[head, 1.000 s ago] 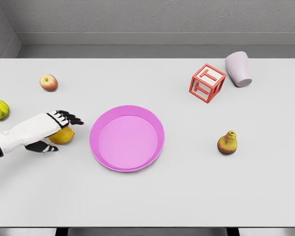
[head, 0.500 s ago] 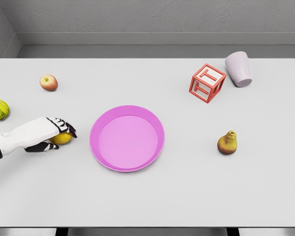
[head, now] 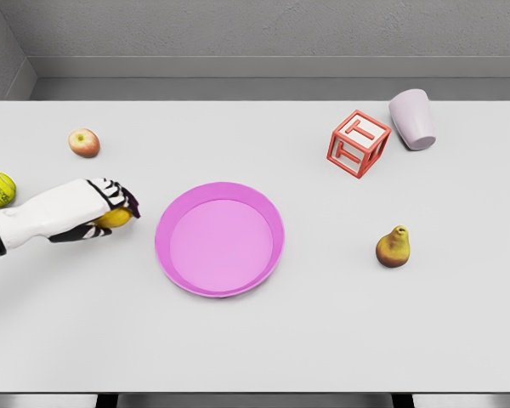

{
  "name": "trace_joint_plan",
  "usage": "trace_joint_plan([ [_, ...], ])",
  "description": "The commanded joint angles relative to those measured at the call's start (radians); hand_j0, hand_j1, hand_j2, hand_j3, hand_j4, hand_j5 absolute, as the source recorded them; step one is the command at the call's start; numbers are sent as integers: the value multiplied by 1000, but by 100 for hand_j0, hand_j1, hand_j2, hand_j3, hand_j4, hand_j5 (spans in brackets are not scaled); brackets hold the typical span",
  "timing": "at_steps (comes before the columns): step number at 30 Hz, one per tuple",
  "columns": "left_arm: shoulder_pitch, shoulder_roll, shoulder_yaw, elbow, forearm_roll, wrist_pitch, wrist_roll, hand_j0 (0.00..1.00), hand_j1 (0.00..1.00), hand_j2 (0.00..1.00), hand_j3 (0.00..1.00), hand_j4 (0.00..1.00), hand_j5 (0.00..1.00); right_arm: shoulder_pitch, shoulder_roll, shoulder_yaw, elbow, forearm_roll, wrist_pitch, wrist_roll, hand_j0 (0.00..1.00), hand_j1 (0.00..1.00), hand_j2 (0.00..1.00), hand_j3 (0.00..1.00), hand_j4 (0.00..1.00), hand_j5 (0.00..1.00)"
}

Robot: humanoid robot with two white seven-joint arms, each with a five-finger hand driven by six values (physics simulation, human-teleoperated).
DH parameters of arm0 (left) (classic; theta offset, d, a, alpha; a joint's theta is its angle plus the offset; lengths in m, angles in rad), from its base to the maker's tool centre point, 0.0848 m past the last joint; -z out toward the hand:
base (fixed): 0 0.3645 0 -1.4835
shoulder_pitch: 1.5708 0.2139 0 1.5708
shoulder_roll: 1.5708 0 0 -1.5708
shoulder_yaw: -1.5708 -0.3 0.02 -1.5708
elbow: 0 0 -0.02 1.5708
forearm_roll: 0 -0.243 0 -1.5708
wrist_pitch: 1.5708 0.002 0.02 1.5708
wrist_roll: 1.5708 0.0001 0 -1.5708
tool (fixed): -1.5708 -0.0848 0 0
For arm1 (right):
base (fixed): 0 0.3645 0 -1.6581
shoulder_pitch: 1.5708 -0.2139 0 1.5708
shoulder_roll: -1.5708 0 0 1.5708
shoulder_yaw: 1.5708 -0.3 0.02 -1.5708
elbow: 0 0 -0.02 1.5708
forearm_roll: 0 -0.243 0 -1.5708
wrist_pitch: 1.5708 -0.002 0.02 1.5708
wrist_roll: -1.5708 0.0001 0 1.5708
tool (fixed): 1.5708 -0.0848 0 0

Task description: Put the lemon on the plate with left arm

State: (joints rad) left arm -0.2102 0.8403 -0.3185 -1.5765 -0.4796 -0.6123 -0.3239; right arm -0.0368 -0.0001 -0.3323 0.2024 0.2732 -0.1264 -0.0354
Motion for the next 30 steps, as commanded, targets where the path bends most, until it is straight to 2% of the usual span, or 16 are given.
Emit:
trace_joint_plan([
  [1,0,-6,-1,-34,6,1,-3,40,40,40,40,40,40,0,0,-1,0,0,1,0,100,100,100,100,100,100],
  [13,-15,-92,-17,-100,0,1,-63,40,40,40,40,40,40,0,0,-1,0,0,-1,0,100,100,100,100,100,100],
  [22,-48,-145,-63,-123,-16,1,-80,40,40,40,40,40,40,0,0,1,0,0,1,0,100,100,100,100,100,100],
  [25,-60,-179,-79,-139,-24,1,-113,40,40,40,40,40,40,0,0,-1,0,0,1,0,100,100,100,100,100,100],
  [30,-61,-211,-88,-139,-40,1,-115,45,45,45,45,45,45,0,0,1,0,0,1,0,100,100,100,100,100,100],
])
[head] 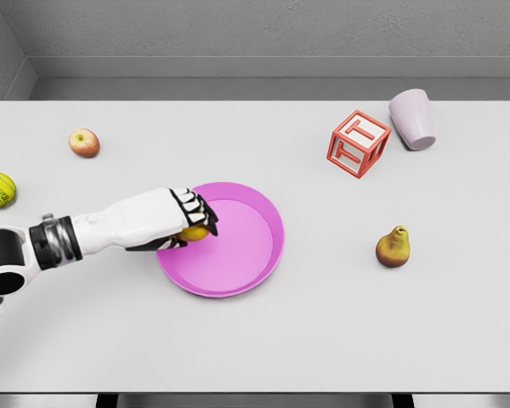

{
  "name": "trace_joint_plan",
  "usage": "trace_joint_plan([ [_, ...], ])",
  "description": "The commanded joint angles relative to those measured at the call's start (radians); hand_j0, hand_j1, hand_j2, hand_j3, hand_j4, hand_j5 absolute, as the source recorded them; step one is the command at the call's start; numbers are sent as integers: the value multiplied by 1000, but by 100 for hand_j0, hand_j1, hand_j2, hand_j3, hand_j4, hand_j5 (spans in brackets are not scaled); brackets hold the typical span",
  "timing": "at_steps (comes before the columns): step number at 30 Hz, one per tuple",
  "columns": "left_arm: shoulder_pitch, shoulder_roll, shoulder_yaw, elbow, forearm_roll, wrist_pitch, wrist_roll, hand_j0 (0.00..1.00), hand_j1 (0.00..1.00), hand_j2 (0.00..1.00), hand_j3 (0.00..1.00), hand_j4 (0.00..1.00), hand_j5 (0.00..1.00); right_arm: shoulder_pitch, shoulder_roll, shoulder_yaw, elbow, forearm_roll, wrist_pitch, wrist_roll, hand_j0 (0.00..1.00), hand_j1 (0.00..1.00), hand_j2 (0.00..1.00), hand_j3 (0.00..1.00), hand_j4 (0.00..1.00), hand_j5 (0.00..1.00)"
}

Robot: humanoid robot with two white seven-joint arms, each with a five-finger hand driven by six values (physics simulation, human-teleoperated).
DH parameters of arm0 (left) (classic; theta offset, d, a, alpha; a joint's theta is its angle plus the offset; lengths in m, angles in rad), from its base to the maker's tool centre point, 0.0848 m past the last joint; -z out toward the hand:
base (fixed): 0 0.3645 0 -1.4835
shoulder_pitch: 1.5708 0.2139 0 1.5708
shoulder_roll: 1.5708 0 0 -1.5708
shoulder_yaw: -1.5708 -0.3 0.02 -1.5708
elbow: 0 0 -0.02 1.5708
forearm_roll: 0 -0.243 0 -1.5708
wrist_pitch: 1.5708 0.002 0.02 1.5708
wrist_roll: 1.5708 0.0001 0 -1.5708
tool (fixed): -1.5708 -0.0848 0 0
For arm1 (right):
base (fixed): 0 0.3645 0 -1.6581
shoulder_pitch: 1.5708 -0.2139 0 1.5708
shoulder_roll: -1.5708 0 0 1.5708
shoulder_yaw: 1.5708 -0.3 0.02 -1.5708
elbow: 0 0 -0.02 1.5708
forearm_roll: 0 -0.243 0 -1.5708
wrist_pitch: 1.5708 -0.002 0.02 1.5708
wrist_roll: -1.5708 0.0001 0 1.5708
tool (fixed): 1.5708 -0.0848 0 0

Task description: Put the lemon on the plate with left arm

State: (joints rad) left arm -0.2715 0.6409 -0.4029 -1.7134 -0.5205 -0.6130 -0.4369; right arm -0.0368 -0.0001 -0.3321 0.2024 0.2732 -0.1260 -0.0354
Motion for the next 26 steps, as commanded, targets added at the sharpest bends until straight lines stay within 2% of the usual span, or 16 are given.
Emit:
trace_joint_plan([
  [1,0,-14,-8,-2,2,2,0,67,67,67,67,67,67,0,0,-1,0,0,0,0,100,100,100,100,100,100],
  [2,0,-30,-8,-2,7,2,1,93,93,93,93,93,93,0,0,-1,0,0,0,0,100,100,100,100,100,100],
  [4,-2,-32,-7,0,8,2,3,99,99,99,99,99,99,0,0,-1,0,0,-1,0,100,100,100,100,100,100],
  [7,-3,-23,9,3,7,2,1,100,100,100,100,100,100,0,0,1,0,0,0,0,100,100,100,100,100,100],
  [9,0,6,49,8,7,2,1,100,100,100,100,100,100,0,0,1,0,0,-1,0,100,100,100,100,100,100],
  [11,14,59,157,18,11,2,4,100,100,100,100,100,100,0,0,-1,0,0,0,0,100,100,100,100,100,100],
  [15,18,83,265,93,11,2,4,100,100,100,100,100,100,0,0,-1,0,0,0,0,100,100,100,100,100,100],
  [18,20,91,276,106,11,2,1,100,100,100,100,100,100,0,0,-1,0,0,-1,0,100,100,100,100,100,100],
  [24,87,125,283,113,20,2,0,100,100,100,100,100,100,0,0,1,0,-2,0,0,100,100,100,100,100,100],
  [26,89,125,283,113,20,2,0,100,100,100,100,100,100,0,0,1,0,0,0,0,100,100,100,100,100,100],
])
